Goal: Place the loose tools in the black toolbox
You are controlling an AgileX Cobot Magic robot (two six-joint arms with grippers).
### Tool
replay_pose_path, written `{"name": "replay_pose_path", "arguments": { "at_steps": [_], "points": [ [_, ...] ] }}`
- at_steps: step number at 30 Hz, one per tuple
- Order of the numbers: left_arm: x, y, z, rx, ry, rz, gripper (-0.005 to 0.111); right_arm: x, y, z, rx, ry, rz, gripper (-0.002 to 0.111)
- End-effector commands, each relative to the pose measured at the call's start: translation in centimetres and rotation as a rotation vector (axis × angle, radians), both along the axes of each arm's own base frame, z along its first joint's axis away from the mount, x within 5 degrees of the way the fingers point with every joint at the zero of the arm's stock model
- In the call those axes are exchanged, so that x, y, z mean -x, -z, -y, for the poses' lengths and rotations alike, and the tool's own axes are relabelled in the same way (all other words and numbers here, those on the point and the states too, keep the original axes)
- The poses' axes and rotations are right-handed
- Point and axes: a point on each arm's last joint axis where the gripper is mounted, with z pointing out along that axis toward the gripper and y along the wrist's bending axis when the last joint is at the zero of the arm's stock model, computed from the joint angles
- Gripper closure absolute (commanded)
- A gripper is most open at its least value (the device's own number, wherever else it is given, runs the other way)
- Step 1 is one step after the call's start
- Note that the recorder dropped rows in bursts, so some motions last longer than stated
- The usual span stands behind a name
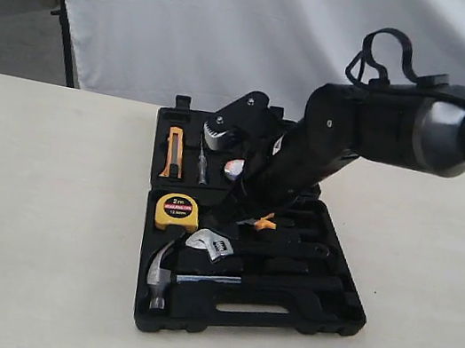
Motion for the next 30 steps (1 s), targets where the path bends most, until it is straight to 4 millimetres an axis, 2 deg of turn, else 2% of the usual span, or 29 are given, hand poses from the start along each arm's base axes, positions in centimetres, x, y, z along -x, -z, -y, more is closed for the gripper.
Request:
{"name": "replay_pose_path", "arguments": {
  "at_steps": [1, 4, 5, 7, 11, 13, 17, 19, 23, 27, 30],
  "points": [
    [0.1, -0.2, -0.1, -0.002, -0.026, 0.013, 0.106, -1.2, 4.5, 1.1, 0.07, 0.076, -0.116, 0.109],
    [0.1, -0.2, -0.1, -0.002, -0.026, 0.013, 0.106, -1.0, 8.7, 1.8, 0.165, 0.106, -0.252, 0.109],
    [0.1, -0.2, -0.1, -0.002, -0.026, 0.013, 0.106, -0.9, 9.2, 1.9, 0.178, 0.105, -0.268, 0.109],
    [0.1, -0.2, -0.1, -0.002, -0.026, 0.013, 0.106, -0.9, 9.0, 1.9, 0.176, 0.105, -0.266, 0.109],
    [0.1, -0.2, -0.1, -0.002, -0.026, 0.013, 0.106, -1.0, 5.1, 1.8, 0.114, 0.103, -0.187, 0.109],
    [0.1, -0.2, -0.1, -0.002, -0.026, 0.013, 0.106, -1.0, 2.0, 1.9, 0.053, 0.103, -0.113, 0.109],
    [0.1, -0.2, -0.1, -0.002, -0.026, 0.013, 0.106, -0.4, -2.0, 2.3, -0.01, 0.103, -0.039, 0.109],
    [0.1, -0.2, -0.1, -0.002, -0.026, 0.013, 0.106, -0.2, -3.3, 2.5, -0.031, 0.102, -0.014, 0.109],
    [0.1, -0.2, -0.1, -0.002, -0.026, 0.013, 0.106, 0.6, -4.3, 2.7, -0.059, 0.15, -0.078, 0.109],
    [0.1, -0.2, -0.1, -0.002, -0.026, 0.013, 0.106, 0.6, -5.7, 2.9, -0.105, 0.165, -0.032, 0.109],
    [0.1, -0.2, -0.1, -0.002, -0.026, 0.013, 0.106, 0.9, -7.4, 3.1, -0.157, 0.187, 0.006, 0.109]
  ]
}}
